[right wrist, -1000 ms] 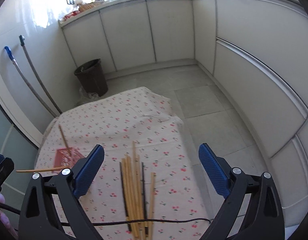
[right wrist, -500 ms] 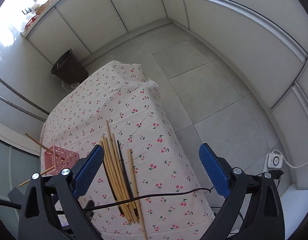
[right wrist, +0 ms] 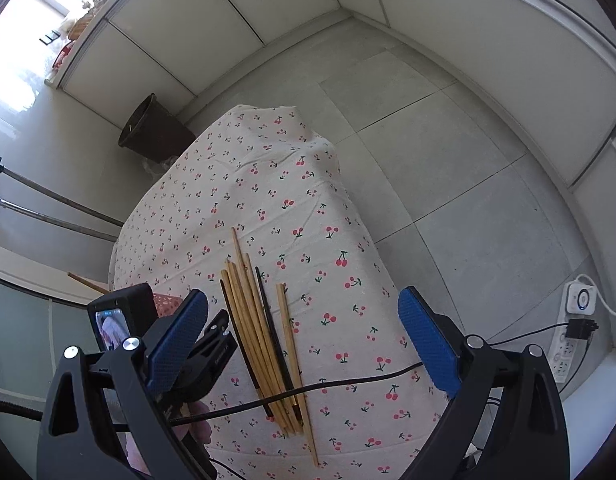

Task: Organize utensils
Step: 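Lower the left tool onto the row and close on a black chopstick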

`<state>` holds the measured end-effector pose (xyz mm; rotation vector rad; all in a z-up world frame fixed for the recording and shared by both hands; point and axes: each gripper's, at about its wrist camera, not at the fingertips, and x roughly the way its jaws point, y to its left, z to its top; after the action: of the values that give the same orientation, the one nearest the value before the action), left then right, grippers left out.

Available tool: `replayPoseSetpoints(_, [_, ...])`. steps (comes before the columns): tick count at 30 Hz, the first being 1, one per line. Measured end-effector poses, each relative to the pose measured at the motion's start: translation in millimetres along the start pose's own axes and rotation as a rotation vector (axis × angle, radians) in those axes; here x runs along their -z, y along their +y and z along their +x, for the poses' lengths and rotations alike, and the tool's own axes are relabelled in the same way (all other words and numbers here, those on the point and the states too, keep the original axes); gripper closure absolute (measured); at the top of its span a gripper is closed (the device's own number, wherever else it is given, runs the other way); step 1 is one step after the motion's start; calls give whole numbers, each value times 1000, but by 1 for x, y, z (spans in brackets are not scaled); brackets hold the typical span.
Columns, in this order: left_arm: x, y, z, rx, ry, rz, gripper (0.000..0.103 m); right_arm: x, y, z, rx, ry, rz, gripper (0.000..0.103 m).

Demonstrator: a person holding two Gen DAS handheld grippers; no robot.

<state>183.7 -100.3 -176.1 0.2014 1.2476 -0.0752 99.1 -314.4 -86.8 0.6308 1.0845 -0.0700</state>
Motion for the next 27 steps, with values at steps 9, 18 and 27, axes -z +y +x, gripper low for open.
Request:
replayPoseSetpoints(9, [-11, -4, 11, 3, 7, 0, 62, -4, -8, 4, -30, 13, 35, 10])
replayPoseSetpoints(18, [-13, -10, 4, -49, -11, 21, 62, -4, -10, 6, -32, 24, 38, 10])
replayPoseSetpoints(27, [-12, -13, 12, -117, -11, 32, 63, -4, -9, 7, -28, 29, 34, 10])
